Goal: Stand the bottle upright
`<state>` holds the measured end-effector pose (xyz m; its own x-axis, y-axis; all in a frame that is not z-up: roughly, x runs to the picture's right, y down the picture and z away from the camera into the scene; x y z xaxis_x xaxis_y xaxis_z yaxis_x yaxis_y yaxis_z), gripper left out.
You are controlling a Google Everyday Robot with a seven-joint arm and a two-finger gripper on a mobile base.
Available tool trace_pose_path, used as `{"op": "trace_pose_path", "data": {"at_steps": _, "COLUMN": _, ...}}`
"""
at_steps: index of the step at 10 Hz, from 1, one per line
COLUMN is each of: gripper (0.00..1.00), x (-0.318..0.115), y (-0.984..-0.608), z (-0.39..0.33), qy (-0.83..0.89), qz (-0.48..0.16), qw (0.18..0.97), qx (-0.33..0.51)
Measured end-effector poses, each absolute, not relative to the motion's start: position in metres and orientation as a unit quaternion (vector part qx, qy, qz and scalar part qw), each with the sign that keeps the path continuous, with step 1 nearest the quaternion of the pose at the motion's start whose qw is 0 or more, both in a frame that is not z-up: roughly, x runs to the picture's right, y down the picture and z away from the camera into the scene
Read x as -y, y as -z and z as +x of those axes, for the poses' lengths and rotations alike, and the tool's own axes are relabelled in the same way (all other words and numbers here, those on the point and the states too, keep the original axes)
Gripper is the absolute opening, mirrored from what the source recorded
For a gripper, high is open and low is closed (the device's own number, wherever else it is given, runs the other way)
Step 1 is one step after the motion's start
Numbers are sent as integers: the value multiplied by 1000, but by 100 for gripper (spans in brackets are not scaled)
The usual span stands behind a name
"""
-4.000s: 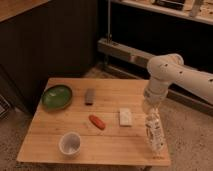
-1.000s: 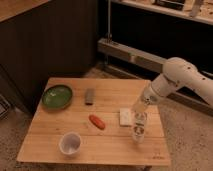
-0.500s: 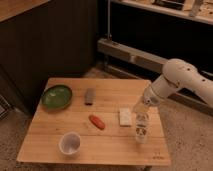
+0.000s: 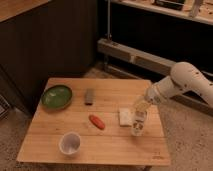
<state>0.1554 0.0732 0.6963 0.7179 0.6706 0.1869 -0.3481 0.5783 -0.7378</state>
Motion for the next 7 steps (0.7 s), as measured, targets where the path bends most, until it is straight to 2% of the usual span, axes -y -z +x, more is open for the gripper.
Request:
{"op": "trace_pose_path", "data": {"at_steps": 3, "gripper": 10, "x": -59, "y": -719, "z": 151, "qy": -277, "qz": -343, "qw": 865, "qx": 240}}
{"op": "trace_pose_path", "data": {"at_steps": 7, "gripper": 10, "x": -6, "y": -743, "z": 127, "qy": -205, "qz": -281, "qw": 902, "qx": 255}}
